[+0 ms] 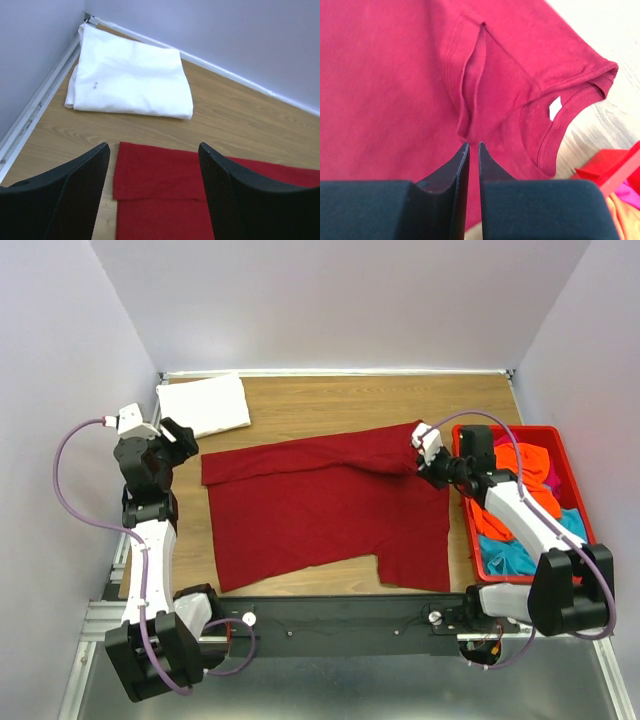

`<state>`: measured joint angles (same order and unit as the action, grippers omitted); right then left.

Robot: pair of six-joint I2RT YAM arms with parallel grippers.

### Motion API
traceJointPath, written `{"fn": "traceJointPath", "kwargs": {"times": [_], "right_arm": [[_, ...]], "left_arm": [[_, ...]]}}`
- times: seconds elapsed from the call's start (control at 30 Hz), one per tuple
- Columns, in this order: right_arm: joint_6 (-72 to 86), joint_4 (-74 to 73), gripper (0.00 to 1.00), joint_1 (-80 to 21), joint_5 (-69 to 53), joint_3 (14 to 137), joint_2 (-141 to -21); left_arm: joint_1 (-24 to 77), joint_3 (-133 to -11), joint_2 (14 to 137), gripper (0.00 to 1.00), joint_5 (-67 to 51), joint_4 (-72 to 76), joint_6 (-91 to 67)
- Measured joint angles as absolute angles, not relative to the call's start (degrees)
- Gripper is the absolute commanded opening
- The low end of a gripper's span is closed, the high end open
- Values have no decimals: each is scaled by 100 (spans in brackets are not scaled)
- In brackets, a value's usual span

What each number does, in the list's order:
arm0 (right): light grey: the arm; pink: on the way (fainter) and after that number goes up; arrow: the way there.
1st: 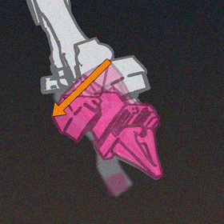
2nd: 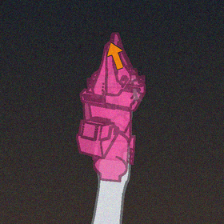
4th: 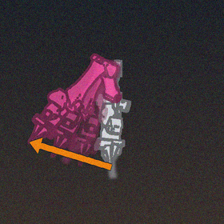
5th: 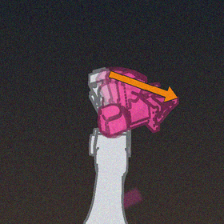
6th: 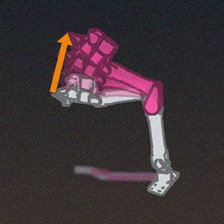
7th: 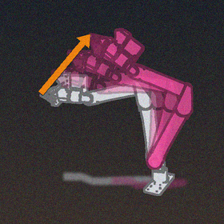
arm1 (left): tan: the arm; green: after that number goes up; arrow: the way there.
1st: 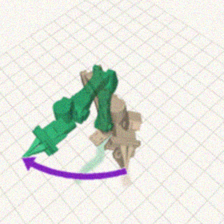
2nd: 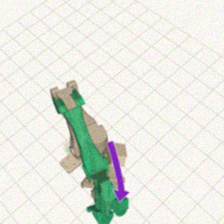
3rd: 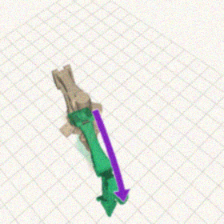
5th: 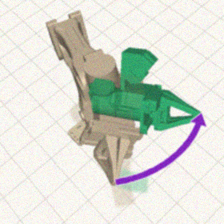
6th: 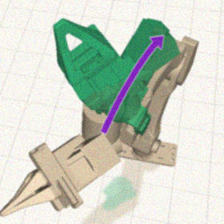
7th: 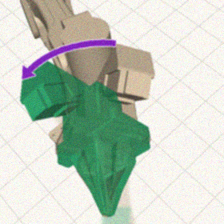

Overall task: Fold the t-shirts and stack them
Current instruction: Fold the tshirt

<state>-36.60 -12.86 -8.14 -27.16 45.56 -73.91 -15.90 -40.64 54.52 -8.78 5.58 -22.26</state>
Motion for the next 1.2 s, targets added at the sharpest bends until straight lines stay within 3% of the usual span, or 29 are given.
{"fn": "traceJointPath", "kwargs": {"times": [0.03,0.13,0.17,0.23,0.43,0.8,0.97,1.2], "right_arm": [[-3811,-1424,19,-814,-2722,4536,-7308],[-4305,-1844,39,-814,-2727,4453,-7057],[-4466,-2064,51,-814,-2727,4423,-6993],[-4716,-2298,57,-814,-2731,4410,-6971],[-4582,-2812,57,-816,-3026,4886,-7745],[-2515,-2991,56,-1118,-3830,8047,-11288],[-2112,-3024,56,-1243,-3826,8820,-11983],[-1944,-3148,54,-1420,-3806,8930,-12315]], "left_arm": [[-1590,-4069,5476,78,-899,502,-2147],[-1601,-4071,5513,77,-1024,320,-1916],[-1601,-4071,5511,77,-1059,292,-1859],[-1601,-4058,5450,77,-1133,248,-1774],[-1559,-3962,5096,76,-1297,250,-1649],[-1426,-3957,5061,76,-1404,250,-1581],[-1411,-3955,5063,76,-1424,252,-1581],[-1393,-3955,5063,76,-1485,281,-1584]]}}
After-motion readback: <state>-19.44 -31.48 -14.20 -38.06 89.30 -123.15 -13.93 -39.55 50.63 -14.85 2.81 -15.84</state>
